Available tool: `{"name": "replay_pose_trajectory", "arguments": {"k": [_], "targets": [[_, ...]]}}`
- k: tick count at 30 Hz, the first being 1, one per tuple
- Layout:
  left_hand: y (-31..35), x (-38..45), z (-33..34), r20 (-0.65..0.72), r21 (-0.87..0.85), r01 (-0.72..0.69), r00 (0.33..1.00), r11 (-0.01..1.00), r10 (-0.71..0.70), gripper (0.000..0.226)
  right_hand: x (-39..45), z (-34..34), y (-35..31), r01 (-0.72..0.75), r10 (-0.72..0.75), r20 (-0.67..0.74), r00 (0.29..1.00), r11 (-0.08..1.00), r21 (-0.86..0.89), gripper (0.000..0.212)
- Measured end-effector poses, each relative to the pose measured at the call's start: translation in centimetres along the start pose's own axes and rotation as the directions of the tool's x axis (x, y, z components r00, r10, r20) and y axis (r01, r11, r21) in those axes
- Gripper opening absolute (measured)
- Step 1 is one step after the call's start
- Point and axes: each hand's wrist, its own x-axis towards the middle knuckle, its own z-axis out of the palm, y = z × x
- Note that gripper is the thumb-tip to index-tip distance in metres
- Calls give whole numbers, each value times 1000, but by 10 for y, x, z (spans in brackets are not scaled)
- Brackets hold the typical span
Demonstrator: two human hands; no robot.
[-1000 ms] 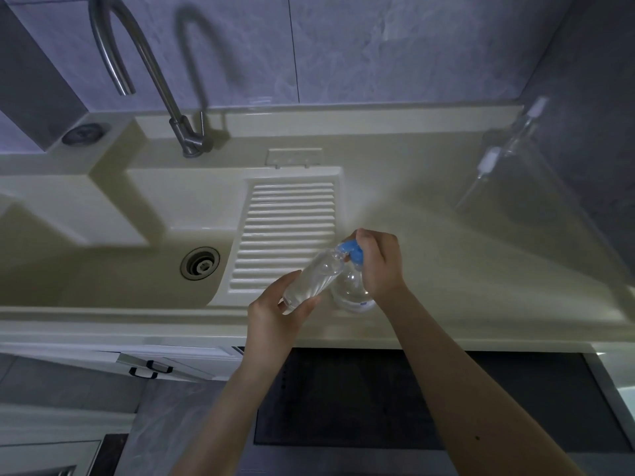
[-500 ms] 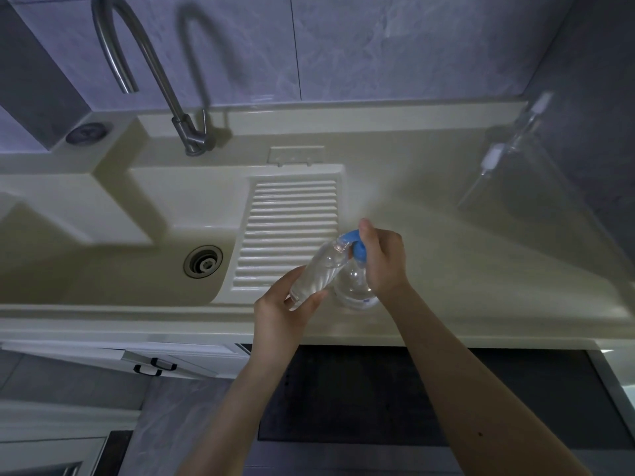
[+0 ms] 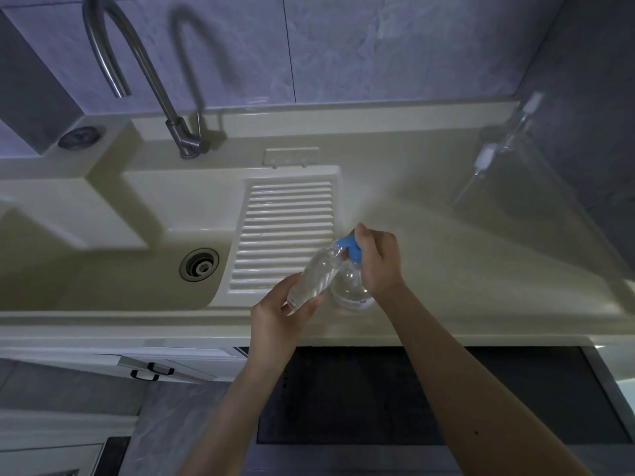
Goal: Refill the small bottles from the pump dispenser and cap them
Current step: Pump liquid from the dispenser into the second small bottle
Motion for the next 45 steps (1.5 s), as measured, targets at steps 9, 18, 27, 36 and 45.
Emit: {"name": "replay_pose_trajectory", "arguments": {"k": [9, 18, 27, 36, 45], "targets": [[2, 6, -4, 4, -13, -6, 1000, 1000, 6, 23, -5, -2, -9, 29, -30, -18, 999, 999, -42, 63], [-3, 6, -7, 5, -13, -6, 1000, 1000, 6, 39, -1, 0, -2, -7, 7, -3, 1000, 1000, 27, 53], [-2, 5, -5, 3, -37, 2, 1000, 999, -2, 38, -1, -2, 2, 29, -29, 2, 1000, 1000, -5, 55], [1, 8, -4, 4, -47, -21, 1000, 999, 21, 37, -4, -2, -5, 28, -27, 7, 1000, 999, -24, 56], [-5, 7, -5, 7, -40, 2, 1000, 999, -2, 44, -1, -1, -3, -24, 23, -5, 1000, 999, -24, 53]]}}
